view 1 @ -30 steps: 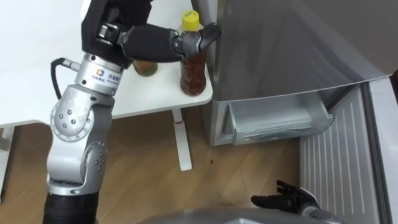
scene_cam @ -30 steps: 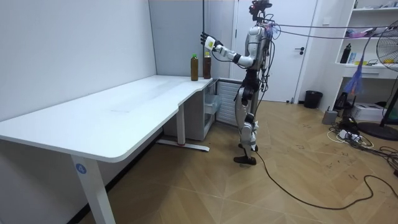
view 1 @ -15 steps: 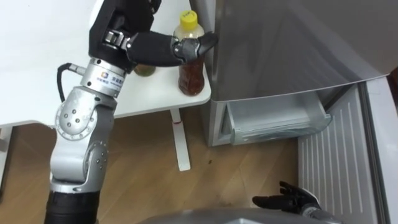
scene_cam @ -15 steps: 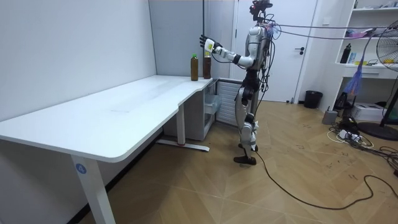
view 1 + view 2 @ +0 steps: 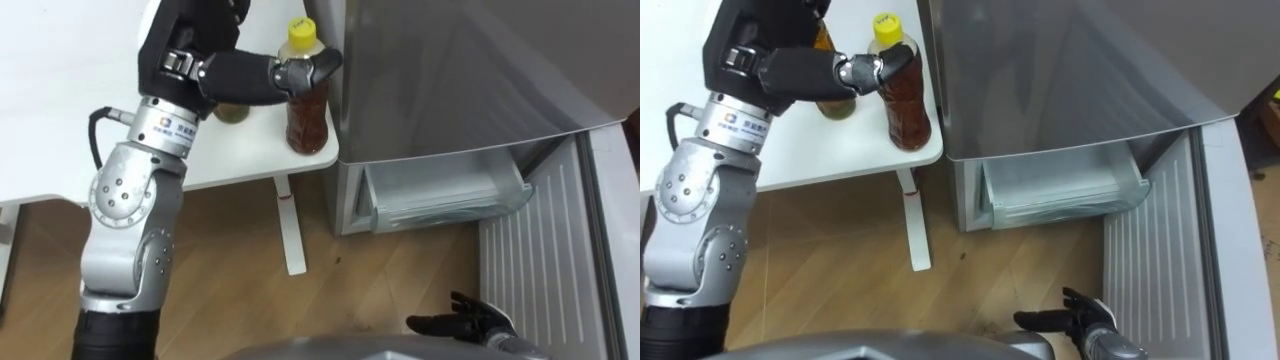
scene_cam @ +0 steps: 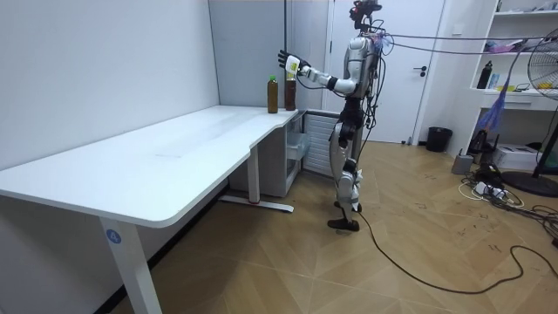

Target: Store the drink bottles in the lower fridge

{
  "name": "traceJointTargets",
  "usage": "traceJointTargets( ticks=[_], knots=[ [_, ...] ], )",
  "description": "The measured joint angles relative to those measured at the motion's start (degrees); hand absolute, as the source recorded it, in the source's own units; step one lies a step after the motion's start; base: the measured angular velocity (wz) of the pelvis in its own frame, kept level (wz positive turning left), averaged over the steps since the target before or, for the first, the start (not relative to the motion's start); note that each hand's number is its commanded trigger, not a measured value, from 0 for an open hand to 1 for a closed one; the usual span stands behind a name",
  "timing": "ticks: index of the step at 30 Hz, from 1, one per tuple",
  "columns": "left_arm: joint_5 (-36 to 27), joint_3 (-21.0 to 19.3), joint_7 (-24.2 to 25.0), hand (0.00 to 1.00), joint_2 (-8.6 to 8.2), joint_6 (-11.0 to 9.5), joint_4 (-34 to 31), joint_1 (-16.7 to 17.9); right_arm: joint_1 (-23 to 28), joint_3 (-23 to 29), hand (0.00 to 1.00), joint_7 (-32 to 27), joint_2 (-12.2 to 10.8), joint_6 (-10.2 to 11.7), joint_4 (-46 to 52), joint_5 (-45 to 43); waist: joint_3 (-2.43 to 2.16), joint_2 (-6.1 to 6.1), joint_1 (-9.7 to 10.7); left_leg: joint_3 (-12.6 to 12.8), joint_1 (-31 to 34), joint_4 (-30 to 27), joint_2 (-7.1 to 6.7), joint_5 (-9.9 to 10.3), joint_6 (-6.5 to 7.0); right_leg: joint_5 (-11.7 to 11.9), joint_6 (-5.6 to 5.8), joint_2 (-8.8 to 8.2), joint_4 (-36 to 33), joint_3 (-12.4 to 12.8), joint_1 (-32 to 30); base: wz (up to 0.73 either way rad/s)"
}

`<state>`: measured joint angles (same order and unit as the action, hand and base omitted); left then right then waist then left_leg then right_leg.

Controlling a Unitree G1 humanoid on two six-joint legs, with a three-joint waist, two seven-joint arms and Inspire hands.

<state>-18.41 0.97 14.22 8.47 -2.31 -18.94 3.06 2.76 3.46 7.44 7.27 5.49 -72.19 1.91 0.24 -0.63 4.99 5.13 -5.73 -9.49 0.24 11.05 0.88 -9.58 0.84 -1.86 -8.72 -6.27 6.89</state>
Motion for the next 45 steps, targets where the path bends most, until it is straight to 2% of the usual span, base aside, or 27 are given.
traceJointTargets(
  ticks=[24,36,45],
  knots=[
    [0.3,1.3,0.5,0.00,0.11,0.0,11.6,0.0,0.0,-0.4,0.00,-0.6,0.1,0.0,0.4,0.1,0.08,0.21,0.0,0.2,0.1,0.0,0.01,0.0,0.00,0.0,-0.06,-0.01,0.0,0.0,-0.1,0.00],
    [0.3,2.8,1.5,0.00,1.08,0.0,12.2,0.3,0.0,-0.5,0.00,-0.1,0.2,-0.1,0.5,0.0,0.19,0.38,0.1,0.2,0.0,0.2,-0.01,0.0,0.00,0.0,-0.06,0.00,0.0,0.2,0.0,0.00],
    [0.6,3.4,3.2,0.00,1.27,2.0,13.5,0.9,0.1,0.1,0.00,1.3,0.3,-0.6,0.6,0.0,0.19,0.44,0.1,0.2,0.1,0.1,-0.01,0.0,0.00,0.0,-0.06,0.03,0.1,0.7,-0.1,0.00]
  ],
)
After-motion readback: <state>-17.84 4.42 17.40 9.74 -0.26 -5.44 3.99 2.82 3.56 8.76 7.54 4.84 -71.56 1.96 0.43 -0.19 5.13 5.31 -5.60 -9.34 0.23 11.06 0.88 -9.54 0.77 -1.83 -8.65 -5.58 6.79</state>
